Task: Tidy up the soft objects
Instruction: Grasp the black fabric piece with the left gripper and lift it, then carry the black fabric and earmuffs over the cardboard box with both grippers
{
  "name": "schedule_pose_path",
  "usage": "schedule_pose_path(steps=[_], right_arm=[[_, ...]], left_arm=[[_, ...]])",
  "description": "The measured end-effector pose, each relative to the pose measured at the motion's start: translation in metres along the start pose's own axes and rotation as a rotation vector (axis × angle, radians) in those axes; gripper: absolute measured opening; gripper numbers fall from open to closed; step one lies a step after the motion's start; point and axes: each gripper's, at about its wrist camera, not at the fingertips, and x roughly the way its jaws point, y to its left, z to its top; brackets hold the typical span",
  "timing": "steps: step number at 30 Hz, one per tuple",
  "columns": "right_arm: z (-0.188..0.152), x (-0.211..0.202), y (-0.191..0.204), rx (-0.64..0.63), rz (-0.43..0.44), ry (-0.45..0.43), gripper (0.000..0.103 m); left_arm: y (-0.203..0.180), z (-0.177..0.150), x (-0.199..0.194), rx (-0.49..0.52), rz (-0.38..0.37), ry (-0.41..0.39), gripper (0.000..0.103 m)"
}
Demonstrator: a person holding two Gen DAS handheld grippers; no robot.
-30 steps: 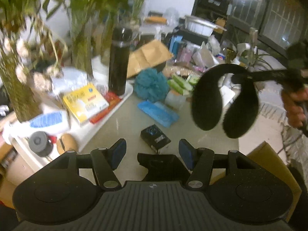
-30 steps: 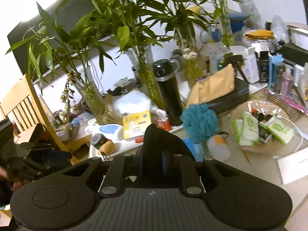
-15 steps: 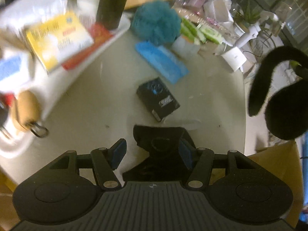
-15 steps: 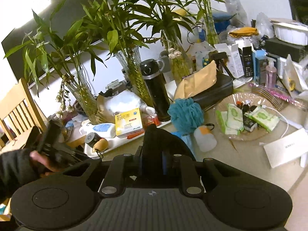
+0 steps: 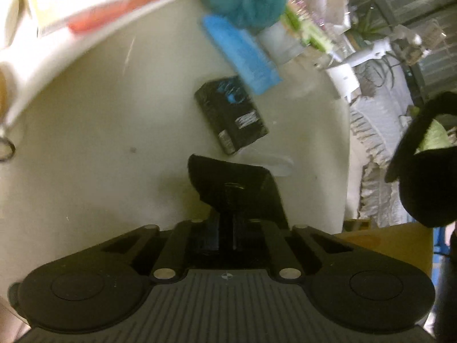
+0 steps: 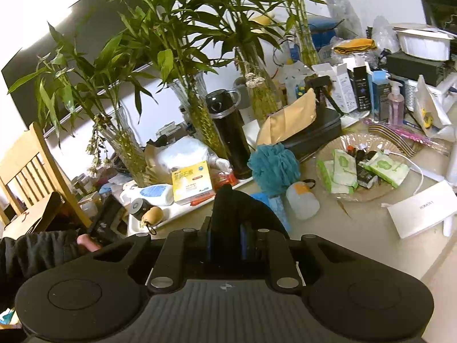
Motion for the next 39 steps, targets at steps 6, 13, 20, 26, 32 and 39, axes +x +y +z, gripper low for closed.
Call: schedule_pose_path(steps=[6, 13, 20, 26, 32, 39], right_arm=[[-0.004, -0.010, 0.007, -0.003, -0.040, -0.024, 0.021], [-0.005, -0.027, 0.020, -0.016, -0.088, -0.055, 0.021], [-0.004, -0.052, 0.034, -0.011, -0.107, -0.094, 0.021], [-0.006, -0.076, 0.050, -0.026, -0.104, -0.118, 0.021], [-0.010, -0.098, 0.061, -0.030, -0.094, -0.140, 0.021], [-0.015, -0.118, 0.075, -0.039, -0.069, -0.162, 0.021]], left_arm=[[-0.030, -0.008, -0.035, 0.113, 0.119, -0.138, 0.007], [-0.076, -0.023, -0.081, 0.212, 0.176, -0.302, 0.007], [-0.122, -0.040, -0.123, 0.282, 0.192, -0.426, 0.007], [-0.155, -0.059, -0.156, 0.325, 0.188, -0.504, 0.007], [-0.182, -0.076, -0.179, 0.354, 0.160, -0.539, 0.007], [-0.205, -0.102, -0.189, 0.371, 0.159, -0.509, 0.007]])
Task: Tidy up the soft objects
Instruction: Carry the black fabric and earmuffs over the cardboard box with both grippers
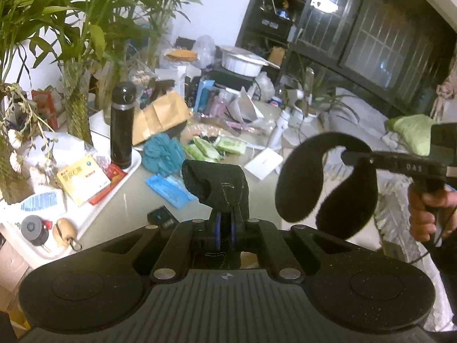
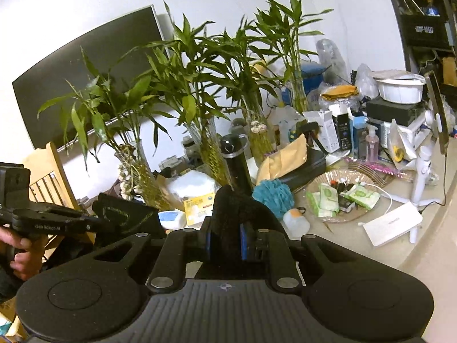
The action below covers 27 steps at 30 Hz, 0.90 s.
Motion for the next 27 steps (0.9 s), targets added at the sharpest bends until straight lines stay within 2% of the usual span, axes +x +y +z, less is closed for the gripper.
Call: schedule_pose_path(steps=[5, 8, 9, 10, 12, 14, 17, 21, 27], right_arm=[[-0.002, -0.011, 0.003, 0.028, 0.027, -0.006, 0.021], [-0.004, -0.016, 0.007, 0.025, 0.031, -0.006, 0.021], [-0.005, -0.017, 0.008, 0.019, 0.029, -0.005, 0.021], [-0.006, -0.018, 0.010, 0.017, 0.029, -0.004, 0.021], [-0.008, -0.021, 0.012, 0.011, 0.024, -0.001, 0.021], [-0.010, -0.023, 0.014, 0.006, 0.021, 0.001, 0.021], [-0.016, -0.027, 0.014, 0.007, 0.020, 0.010, 0.021], [-0.025, -0.030, 0.017, 0.004, 0.019, 0.023, 0.021], [-0.038, -0.033, 0.026, -0.017, 0.013, 0.039, 0.021]], left_arm=[[-0.011, -0.010, -0.003, -0.043, -0.029, 0.059, 0.007], [-0.010, -0.016, 0.000, -0.127, -0.128, 0.099, 0.009], [-0.008, -0.018, 0.003, -0.156, -0.146, 0.111, 0.016], [-0.007, -0.020, 0.006, -0.167, -0.146, 0.112, 0.034], [-0.002, -0.025, 0.009, -0.189, -0.117, 0.118, 0.049], [0.002, -0.032, 0.005, -0.213, -0.082, 0.101, 0.049], [0.000, -0.044, -0.007, -0.188, -0.048, 0.061, 0.049], [-0.011, -0.059, -0.023, -0.091, 0.064, 0.026, 0.050], [-0.026, -0.081, -0.040, 0.007, 0.161, 0.008, 0.050]])
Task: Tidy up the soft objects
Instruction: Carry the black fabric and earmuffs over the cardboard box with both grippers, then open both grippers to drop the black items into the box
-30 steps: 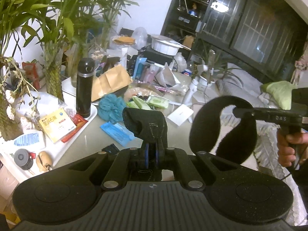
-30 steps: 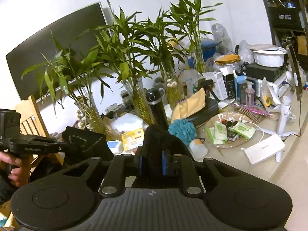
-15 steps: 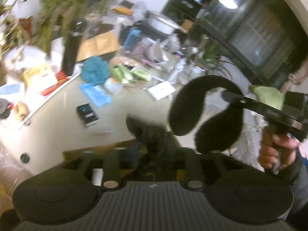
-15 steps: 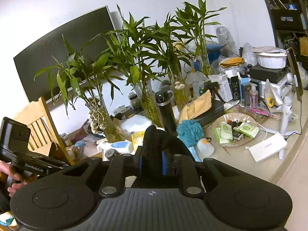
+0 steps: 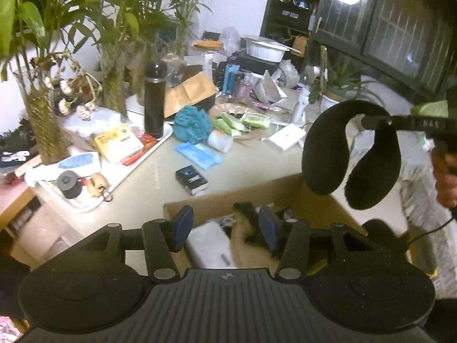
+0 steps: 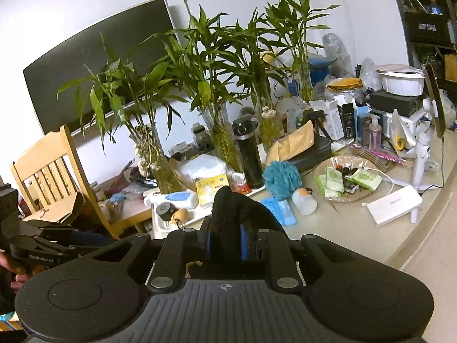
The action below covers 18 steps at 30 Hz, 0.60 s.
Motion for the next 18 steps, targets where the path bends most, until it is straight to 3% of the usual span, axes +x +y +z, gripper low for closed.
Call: schedule_pose_path(steps=[6, 12, 13, 15, 17, 18], right_arm=[[-0.007, 0.008, 0.009, -0.010, 0.004, 0.015, 0.021], [-0.002, 0.008, 0.023, -0.056, 0.006, -0.022, 0.022], [-0.002, 0.009, 0.026, -0.066, 0.008, -0.021, 0.026], [-0.006, 0.018, 0.030, -0.090, 0.003, 0.010, 0.047], [-0.013, 0.031, 0.033, -0.126, -0.003, 0.076, 0.079], [-0.018, 0.035, 0.034, -0.140, -0.023, 0.087, 0.084]], left_arm=[[-0.004, -0.015, -0.008, 0.019, 0.057, -0.012, 0.050], [-0.003, -0.021, -0.014, 0.004, 0.048, -0.036, 0.050], [-0.004, -0.021, -0.014, 0.008, 0.055, -0.040, 0.050], [-0.005, -0.023, -0.015, 0.010, 0.063, -0.045, 0.050], [-0.005, -0.023, -0.015, 0.009, 0.066, -0.046, 0.050], [-0.004, -0.024, -0.015, 0.007, 0.070, -0.047, 0.050]])
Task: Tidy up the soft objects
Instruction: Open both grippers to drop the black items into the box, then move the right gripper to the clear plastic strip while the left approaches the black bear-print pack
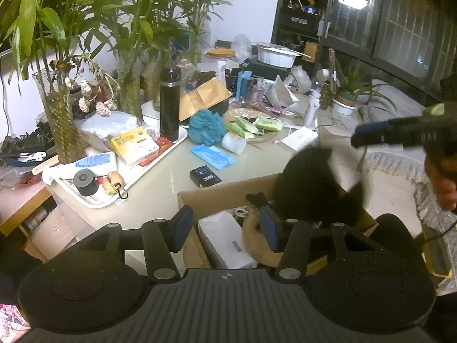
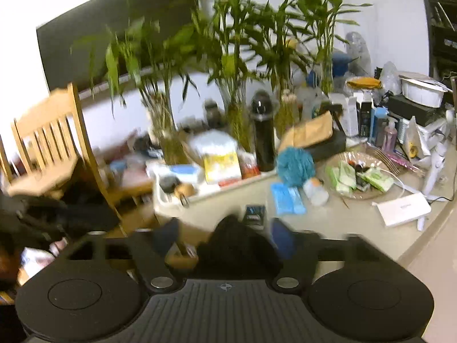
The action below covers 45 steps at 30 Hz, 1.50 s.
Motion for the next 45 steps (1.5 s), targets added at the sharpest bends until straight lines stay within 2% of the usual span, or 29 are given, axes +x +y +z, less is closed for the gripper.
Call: schedule_pose_path(steps=[1, 2, 6, 17, 29, 36, 45], right_arm=[[-0.003, 0.003, 0.000, -0.003, -0.013, 0.009, 0.092], [-0.006, 0.006, 0.000, 0.002, -0.016, 0.022, 0.097], [-0.016, 0.011, -0.008, 0.057, -0.002, 0.053, 0.103], [-0.039, 0.004, -0.016, 0.099, 0.026, 0.068, 0.103], [-0.044, 0.004, -0.028, 0.167, -0.011, 0.028, 0.103], [-0.041, 0.009, -0.041, 0.215, -0.031, 0.018, 0.103], [-0.019, 0.024, -0.047, 0.151, -0.087, 0.000, 0.103]], left_arm=[[0.000, -0.001, 0.000, 0.000, 0.003, -0.001, 0.051], [-0.001, -0.001, -0.001, 0.003, 0.006, 0.000, 0.051], [-0.001, -0.002, 0.001, 0.025, 0.030, 0.002, 0.051], [0.002, 0.004, 0.005, 0.046, 0.052, -0.001, 0.051], [0.020, 0.023, 0.014, -0.019, 0.092, -0.013, 0.051], [0.022, 0.030, 0.022, -0.020, 0.070, -0.024, 0.051], [0.016, 0.044, 0.037, 0.017, 0.034, -0.038, 0.051]])
